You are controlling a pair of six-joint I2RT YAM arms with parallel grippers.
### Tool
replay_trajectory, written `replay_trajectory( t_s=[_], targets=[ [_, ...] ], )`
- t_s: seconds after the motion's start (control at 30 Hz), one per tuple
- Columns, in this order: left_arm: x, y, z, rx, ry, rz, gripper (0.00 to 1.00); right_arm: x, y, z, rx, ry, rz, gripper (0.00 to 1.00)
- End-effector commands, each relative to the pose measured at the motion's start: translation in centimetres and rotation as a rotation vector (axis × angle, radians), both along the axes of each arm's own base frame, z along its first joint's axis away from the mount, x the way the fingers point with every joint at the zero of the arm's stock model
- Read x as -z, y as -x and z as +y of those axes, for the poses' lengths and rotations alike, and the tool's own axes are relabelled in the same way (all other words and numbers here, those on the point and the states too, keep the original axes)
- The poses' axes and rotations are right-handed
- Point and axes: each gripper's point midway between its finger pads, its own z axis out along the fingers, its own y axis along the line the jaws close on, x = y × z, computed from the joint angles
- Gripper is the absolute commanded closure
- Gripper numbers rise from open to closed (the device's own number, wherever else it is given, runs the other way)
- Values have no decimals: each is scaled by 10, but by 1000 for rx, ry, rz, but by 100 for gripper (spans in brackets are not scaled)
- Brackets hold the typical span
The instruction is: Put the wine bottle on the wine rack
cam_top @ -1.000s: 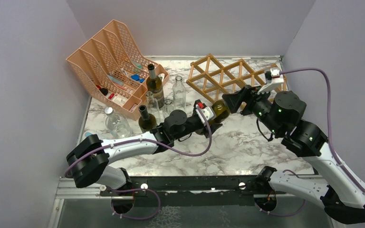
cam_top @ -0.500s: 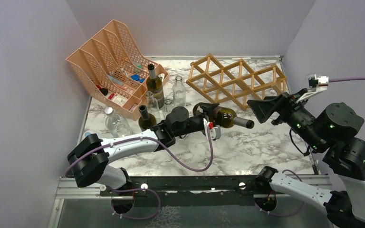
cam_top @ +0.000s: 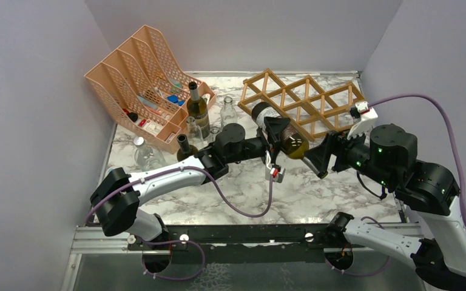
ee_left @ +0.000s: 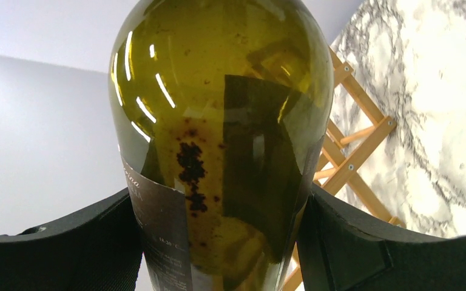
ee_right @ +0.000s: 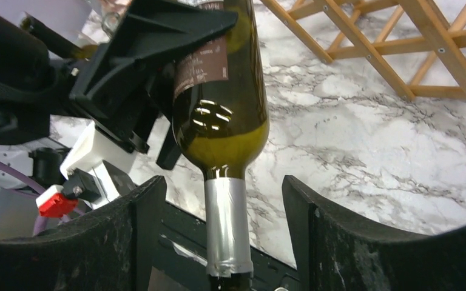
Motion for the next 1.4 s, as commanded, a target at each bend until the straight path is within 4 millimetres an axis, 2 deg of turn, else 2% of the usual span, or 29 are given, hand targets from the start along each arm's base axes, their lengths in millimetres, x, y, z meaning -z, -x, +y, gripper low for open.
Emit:
replay_trajectory(
  t_s=[0.0,0.13,0.3,0.7,0.87,1.1,1.13,1.2,1.3,1.33,1.37],
  targets=[
    [-59,3,2,59,41,-222,100,28,11,0,-43,58,78,29],
    [-61,7,1,86,-1,-274,100,55,15,10,-86,87,148,34],
    [-57,4,-1,84,-50,-304,100,76,15,25,-134,80,190,37],
    [-62,4,-2,85,-83,-363,100,98,-1,38,-105,81,205,44],
    [-70,6,-2,89,-64,-363,100,103,-8,38,-69,80,196,49],
    [-76,5,-2,87,-60,-359,100,115,-11,41,-63,88,213,50],
    [-77,5,-2,87,-59,-358,100,116,-11,41,-64,90,215,52],
    [-78,5,-2,84,-55,-353,100,119,-12,42,-65,95,219,62],
    [-79,4,-1,74,-44,-340,100,118,-14,42,-60,99,214,95],
    [-80,4,0,67,-36,-337,100,118,-15,41,-52,102,210,98],
    [-80,4,1,64,-29,-338,89,117,-16,40,-44,103,203,99]
  ],
)
